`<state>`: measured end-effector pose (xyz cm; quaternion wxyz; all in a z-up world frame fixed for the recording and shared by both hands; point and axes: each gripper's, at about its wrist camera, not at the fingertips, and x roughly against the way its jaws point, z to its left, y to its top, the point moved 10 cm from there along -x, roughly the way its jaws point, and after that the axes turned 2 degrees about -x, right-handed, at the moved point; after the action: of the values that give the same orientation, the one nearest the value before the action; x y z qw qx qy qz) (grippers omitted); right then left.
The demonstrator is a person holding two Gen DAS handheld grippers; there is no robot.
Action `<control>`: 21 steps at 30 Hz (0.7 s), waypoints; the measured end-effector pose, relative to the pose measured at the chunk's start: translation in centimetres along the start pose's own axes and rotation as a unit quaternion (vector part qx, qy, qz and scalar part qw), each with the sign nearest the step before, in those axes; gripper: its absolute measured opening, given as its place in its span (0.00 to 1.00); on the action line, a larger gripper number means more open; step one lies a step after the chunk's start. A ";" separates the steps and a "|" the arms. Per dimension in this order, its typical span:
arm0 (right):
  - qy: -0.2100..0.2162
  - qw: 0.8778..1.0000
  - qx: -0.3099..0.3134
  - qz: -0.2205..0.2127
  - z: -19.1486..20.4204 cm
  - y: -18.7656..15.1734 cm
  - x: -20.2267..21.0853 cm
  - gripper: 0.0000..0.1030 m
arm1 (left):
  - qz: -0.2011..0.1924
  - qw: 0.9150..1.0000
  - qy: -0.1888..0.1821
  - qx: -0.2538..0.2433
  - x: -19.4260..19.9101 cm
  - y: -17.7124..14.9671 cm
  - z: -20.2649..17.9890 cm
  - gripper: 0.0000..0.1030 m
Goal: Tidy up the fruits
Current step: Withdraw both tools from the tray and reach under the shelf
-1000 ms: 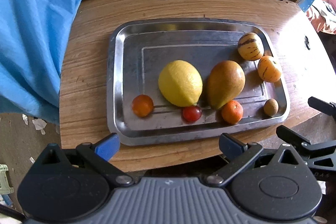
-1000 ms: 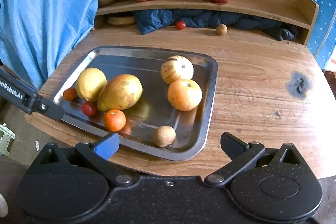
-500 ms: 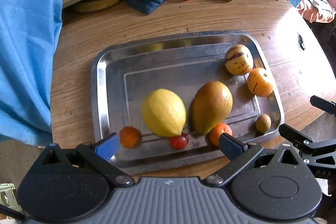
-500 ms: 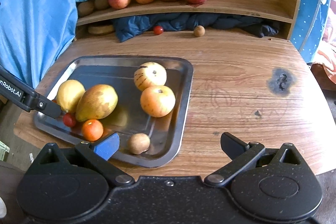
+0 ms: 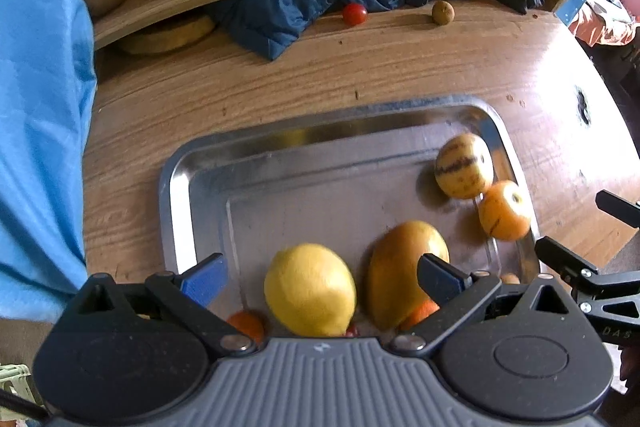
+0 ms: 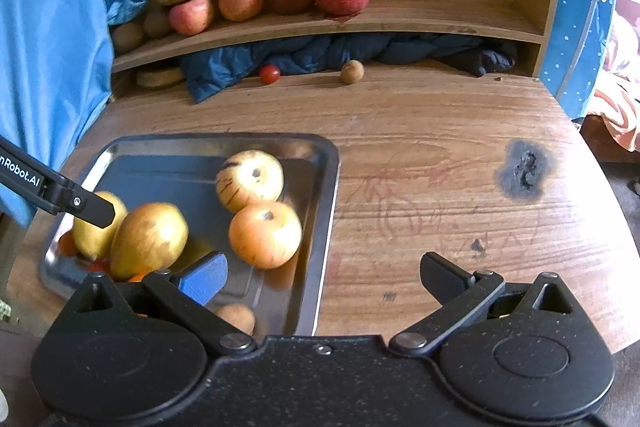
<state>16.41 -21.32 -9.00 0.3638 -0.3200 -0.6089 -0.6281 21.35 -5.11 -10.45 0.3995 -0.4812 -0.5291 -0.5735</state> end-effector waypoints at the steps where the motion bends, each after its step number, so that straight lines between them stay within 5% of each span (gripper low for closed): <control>1: -0.006 1.000 -0.004 -0.002 -0.2 0.3 -0.2 0.99 | 0.000 1.000 -0.003 0.003 -0.1 0.4 0.0 0.99; 21: -0.096 0.993 -0.058 -0.035 -4.6 5.4 -3.2 0.99 | -0.024 0.998 -0.054 0.030 -4.2 10.4 -1.4 0.99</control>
<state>22.85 -25.66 -9.08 0.2622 -0.3780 -0.6142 -0.6412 32.12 -7.97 -12.17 0.3704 -0.4866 -0.5783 -0.5401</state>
